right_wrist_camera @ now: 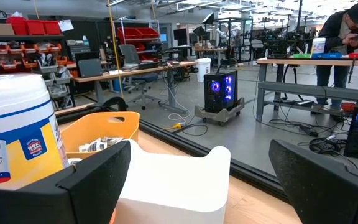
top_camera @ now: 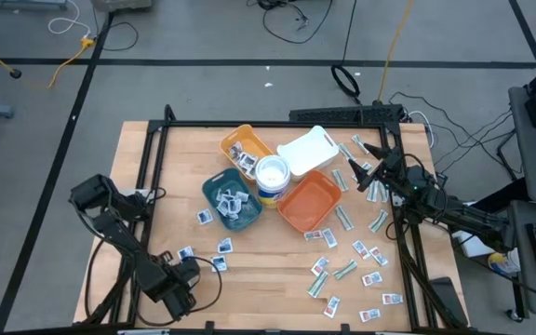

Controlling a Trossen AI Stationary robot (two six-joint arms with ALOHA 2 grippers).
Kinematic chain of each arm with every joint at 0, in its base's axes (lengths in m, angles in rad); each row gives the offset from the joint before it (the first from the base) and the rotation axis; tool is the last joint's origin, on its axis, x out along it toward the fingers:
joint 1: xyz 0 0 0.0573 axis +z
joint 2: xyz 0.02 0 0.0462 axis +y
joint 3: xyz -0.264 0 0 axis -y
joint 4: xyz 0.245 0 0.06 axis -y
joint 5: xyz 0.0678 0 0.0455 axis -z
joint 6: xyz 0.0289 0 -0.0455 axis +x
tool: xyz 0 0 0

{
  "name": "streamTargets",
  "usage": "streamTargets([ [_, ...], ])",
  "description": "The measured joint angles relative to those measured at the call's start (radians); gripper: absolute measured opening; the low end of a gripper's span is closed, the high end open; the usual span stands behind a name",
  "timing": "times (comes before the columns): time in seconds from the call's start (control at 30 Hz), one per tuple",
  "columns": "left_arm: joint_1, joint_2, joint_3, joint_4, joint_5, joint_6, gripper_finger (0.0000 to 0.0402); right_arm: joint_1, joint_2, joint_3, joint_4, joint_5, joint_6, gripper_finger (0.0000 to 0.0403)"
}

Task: Pick & Place First Aid Supplies
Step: Put the blue pad into the blue bin

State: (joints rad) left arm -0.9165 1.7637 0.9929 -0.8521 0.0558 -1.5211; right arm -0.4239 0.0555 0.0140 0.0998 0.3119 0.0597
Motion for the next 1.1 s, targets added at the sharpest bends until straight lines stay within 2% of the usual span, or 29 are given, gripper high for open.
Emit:
streamTargets([
  [0.07,-0.003,0.001,0.0,0.01,0.002,0.0,0.0038,0.0,0.0,0.0,0.0,0.0,0.0,0.0377],
  [0.13,-0.001,-0.001,-0.002,0.024,0.006,-0.001,0.0013,0.0,0.0,0.0,0.0,0.0,0.0,0.0377],
  [0.3,0.01,-0.053,-0.009,0.004,0.038,-0.002,0.001,0.0,0.0,0.0,0.0,0.0,0.0,0.0377],
  [0.5,0.028,-0.218,-0.007,-0.146,0.021,0.006,0.0007,0.0,0.0,0.0,0.0,0.0,0.0,0.0377],
  [0.7,0.032,-0.356,-0.006,-0.222,-0.002,0.084,0.0004,0.0,0.0,0.0,0.0,0.0,0.0,0.0377],
  [0.83,0.045,-0.402,-0.006,-0.267,-0.022,0.126,0.0003,0.0,0.0,0.0,0.0,0.0,0.0,0.0377],
  [0.93,0.126,-0.41,-0.005,-0.291,-0.025,0.199,0.0003,0.0,0.0,0.0,0.0,0.0,0.0,0.0377],
  [1.1,0.322,-0.409,-0.003,-0.31,-0.022,0.367,0.0002,0.0,0.0,0.0,0.0,0.0,0.0,0.0377],
])
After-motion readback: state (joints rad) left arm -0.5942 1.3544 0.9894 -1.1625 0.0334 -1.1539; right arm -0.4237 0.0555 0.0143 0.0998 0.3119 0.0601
